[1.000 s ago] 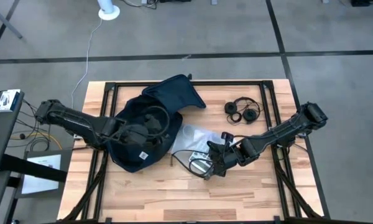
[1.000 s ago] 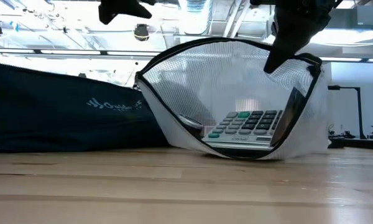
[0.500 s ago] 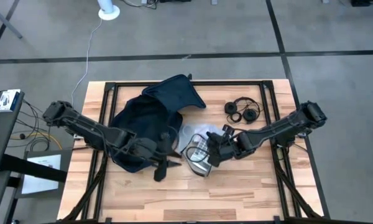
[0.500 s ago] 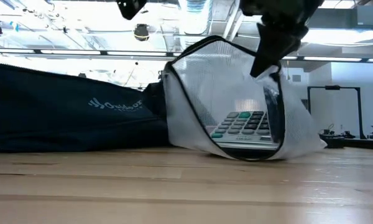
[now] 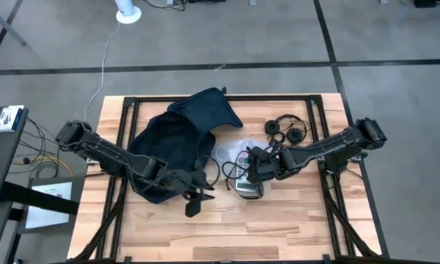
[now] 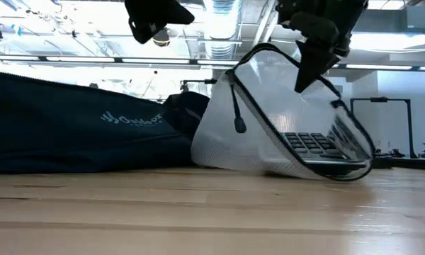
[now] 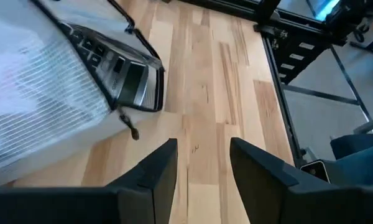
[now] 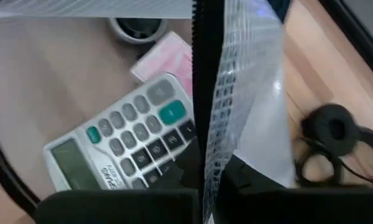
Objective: Unpack backpack
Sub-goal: Remove the transparent pack from zip bag
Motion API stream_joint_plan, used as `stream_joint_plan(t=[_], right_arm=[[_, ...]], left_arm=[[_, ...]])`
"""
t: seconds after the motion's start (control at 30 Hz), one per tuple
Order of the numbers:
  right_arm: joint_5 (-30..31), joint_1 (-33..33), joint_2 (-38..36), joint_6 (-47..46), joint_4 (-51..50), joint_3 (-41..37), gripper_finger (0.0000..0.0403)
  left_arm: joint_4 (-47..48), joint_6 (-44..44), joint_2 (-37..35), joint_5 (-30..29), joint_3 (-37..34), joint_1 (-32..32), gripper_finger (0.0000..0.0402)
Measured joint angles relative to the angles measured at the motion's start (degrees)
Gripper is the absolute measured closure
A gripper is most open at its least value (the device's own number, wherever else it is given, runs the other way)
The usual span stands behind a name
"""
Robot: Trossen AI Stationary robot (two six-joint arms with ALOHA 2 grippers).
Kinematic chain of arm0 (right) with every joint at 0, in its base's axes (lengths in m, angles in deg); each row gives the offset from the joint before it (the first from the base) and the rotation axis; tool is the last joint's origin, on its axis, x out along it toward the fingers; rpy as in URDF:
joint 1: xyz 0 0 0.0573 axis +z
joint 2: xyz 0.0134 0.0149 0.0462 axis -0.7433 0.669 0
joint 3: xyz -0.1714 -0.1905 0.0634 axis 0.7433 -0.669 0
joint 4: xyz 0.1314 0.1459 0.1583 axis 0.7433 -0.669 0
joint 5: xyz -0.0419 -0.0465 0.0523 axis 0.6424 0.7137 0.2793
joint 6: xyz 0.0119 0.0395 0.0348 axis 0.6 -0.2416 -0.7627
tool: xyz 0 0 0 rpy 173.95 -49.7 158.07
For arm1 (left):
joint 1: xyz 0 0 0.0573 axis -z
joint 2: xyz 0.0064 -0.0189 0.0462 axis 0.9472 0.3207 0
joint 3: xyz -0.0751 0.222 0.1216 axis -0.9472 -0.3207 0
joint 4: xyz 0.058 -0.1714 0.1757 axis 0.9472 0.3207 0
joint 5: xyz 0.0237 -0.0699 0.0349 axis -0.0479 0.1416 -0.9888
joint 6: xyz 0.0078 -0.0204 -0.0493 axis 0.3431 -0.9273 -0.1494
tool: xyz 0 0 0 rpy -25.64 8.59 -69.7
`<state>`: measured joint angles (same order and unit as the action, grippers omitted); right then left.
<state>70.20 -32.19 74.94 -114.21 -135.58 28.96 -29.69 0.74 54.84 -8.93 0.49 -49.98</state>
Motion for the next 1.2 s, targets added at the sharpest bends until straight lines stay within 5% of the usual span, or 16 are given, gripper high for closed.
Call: stream_joint_plan(t=[0.47, 0.63, 1.2], right_arm=[[13.0, 4.0, -11.7, -14.2, -6.3, 0.0, 0.0403], [17.3, 6.3, -12.8, -17.7, -7.3, 0.0, 0.0403], [4.6, 5.2, -10.9, -17.3, -17.1, 0.1, 0.0403]], left_arm=[[11.4, -2.7, -11.1, -20.1, 0.0, 0.0, 0.0267], [14.2, -4.5, -10.8, -21.4, 0.0, 0.0, 0.0267], [16.1, -6.2, -10.6, -21.9, 0.0, 0.0, 0.0267]])
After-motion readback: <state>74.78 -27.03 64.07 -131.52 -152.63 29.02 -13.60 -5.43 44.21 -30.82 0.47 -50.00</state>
